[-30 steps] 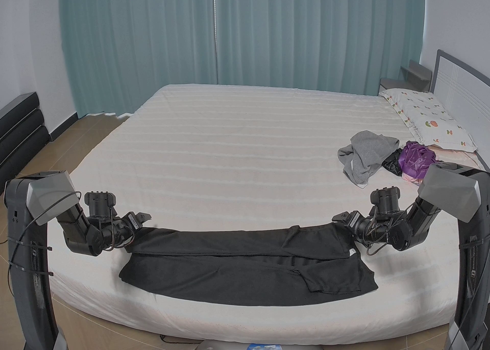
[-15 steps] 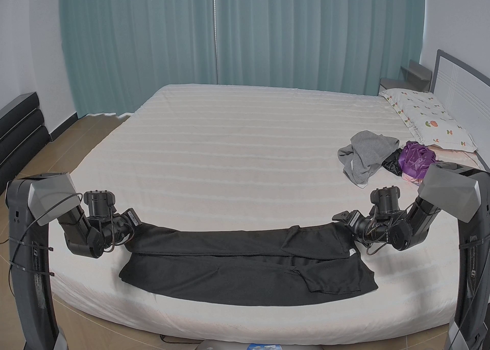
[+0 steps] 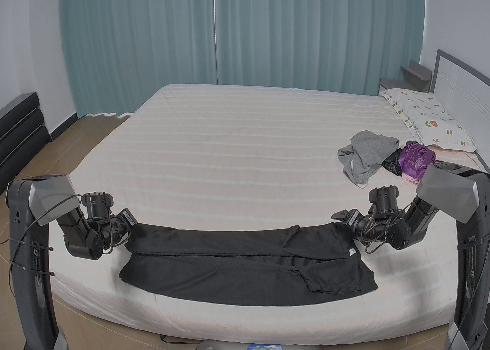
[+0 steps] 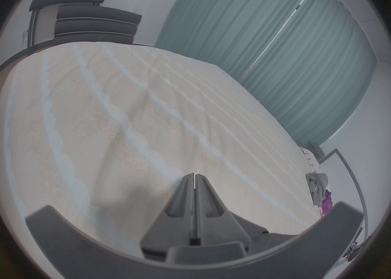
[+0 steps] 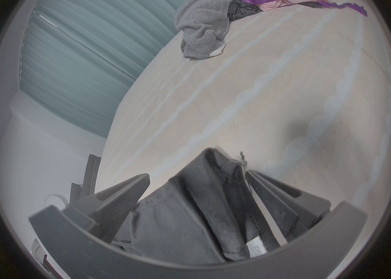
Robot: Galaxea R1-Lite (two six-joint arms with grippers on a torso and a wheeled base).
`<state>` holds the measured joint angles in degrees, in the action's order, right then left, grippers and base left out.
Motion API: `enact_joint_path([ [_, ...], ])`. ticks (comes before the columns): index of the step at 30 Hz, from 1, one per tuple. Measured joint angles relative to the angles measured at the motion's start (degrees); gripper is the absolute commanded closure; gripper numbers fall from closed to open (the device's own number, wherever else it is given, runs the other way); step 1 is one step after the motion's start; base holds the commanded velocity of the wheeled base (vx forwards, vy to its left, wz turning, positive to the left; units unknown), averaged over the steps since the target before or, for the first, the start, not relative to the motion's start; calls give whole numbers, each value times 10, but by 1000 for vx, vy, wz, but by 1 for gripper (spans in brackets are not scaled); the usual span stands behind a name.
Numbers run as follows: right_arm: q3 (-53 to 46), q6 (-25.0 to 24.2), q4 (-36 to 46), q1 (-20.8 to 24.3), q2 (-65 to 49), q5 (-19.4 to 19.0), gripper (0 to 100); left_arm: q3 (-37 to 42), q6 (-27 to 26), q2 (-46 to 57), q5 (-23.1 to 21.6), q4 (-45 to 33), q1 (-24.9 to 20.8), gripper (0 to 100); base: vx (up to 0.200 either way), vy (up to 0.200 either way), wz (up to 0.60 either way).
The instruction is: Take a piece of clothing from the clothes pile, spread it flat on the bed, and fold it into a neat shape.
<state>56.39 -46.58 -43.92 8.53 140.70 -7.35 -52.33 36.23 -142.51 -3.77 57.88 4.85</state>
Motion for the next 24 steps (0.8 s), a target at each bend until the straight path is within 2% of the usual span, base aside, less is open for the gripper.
enact_joint_path([
  [6,28,3,5,-4,14,24,0,-9,8,-1,3,0,0,100,0,0,0],
  [16,61,5,5,-6,36,29,0,-14,7,-7,4,0,0,100,0,0,0],
  [19,66,21,3,-3,43,34,0,-15,7,-8,3,0,0,100,0,0,0],
  [20,67,27,2,-2,44,39,100,-15,7,-8,3,0,0,100,0,0,0],
  [24,74,34,0,0,54,59,100,-15,7,-9,3,0,0,100,0,0,0],
])
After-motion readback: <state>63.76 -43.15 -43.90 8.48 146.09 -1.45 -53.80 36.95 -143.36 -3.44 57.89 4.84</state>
